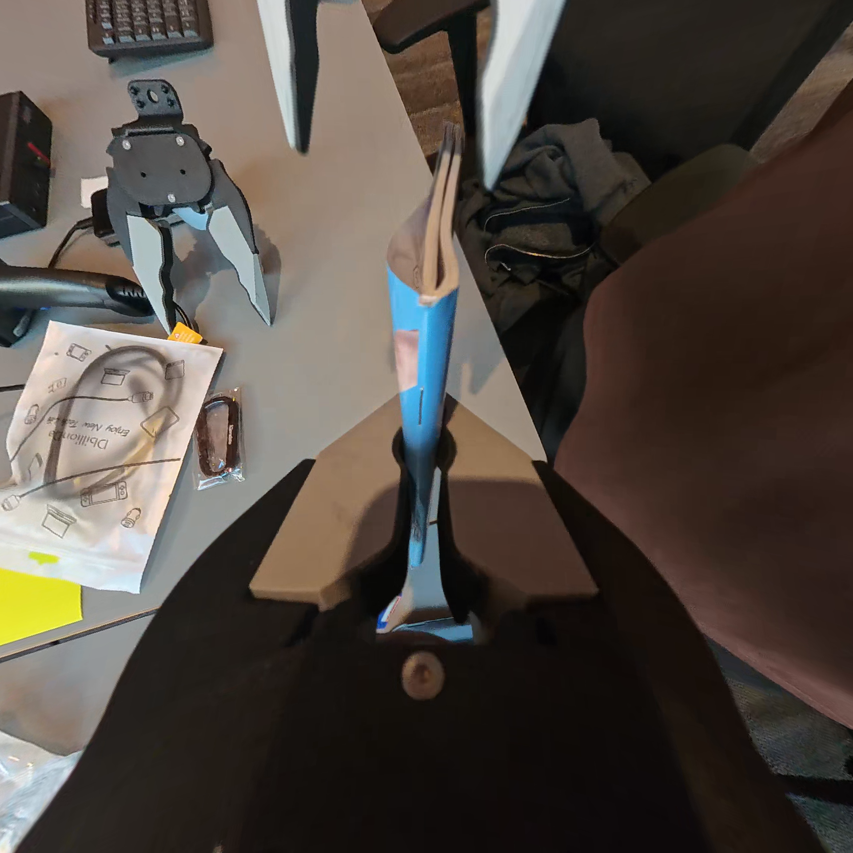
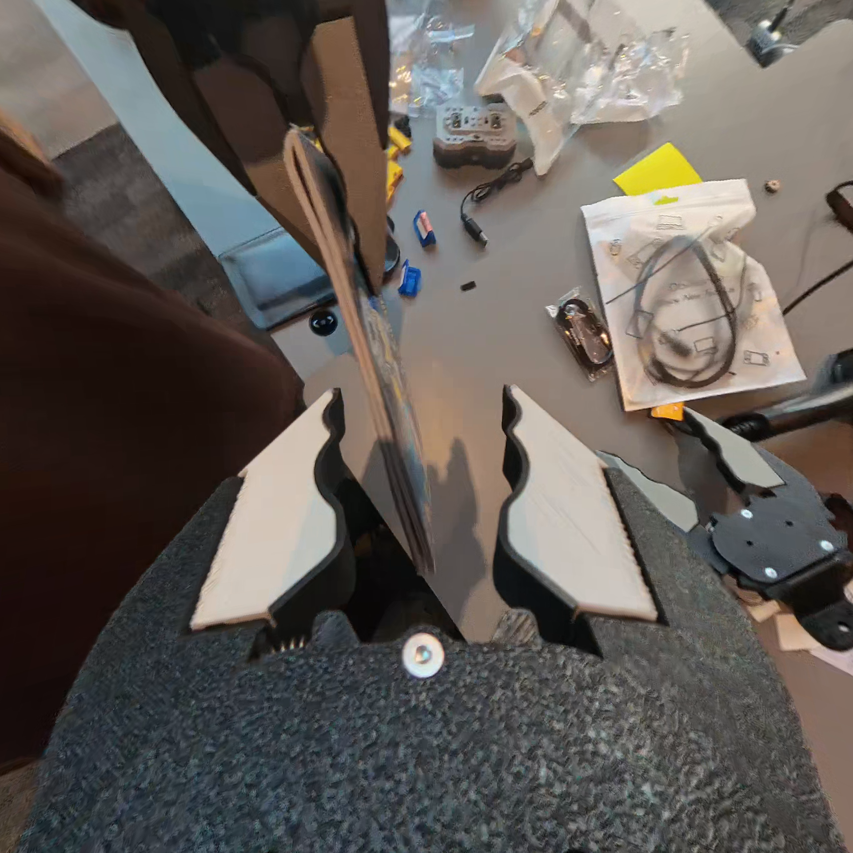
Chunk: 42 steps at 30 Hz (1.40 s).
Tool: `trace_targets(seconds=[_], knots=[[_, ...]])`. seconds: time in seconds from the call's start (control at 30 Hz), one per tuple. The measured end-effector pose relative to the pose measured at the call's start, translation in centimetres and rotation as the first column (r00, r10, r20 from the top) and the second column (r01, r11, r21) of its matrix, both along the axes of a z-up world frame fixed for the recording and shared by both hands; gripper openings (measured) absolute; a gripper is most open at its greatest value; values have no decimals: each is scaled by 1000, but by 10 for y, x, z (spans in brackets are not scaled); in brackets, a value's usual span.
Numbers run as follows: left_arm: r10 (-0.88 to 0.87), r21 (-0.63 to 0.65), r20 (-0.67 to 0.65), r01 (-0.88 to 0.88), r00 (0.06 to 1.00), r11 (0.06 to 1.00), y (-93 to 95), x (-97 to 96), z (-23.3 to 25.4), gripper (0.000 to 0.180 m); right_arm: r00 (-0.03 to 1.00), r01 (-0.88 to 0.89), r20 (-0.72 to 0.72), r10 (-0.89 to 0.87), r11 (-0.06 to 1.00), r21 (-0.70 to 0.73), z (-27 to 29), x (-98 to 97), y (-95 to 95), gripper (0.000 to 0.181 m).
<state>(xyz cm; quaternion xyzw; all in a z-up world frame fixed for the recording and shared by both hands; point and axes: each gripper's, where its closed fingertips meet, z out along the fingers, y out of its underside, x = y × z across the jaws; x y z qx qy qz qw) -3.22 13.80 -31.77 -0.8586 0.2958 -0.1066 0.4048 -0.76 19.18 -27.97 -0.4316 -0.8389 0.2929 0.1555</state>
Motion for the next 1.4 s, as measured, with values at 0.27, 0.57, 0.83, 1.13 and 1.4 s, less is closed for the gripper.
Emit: trace_targets(seconds=[0.27,0.57,0.83,1.13,1.4], knots=[[111,14,-44,-110,993,994,-1,-15,-2,2,987,94,114,-110,986,138,-29,12,19,45],[353,42,20,-353,936,935,11,-35,-2,2,897,441,162,-411,861,-255,-21,15,40,65],[249,11,246,-259,937,966,9,-17,23,2,889,458,81,-451,880,-124,-22,12,50,63],[-24,17,87,23,996,1000,-9,18,21,2,998,54,-34,-51,994,95,7,3,5,69],[-73,26,-8,73,997,997,-13,18,15,2,971,-172,178,159,983,57,-37,26,-42,6]])
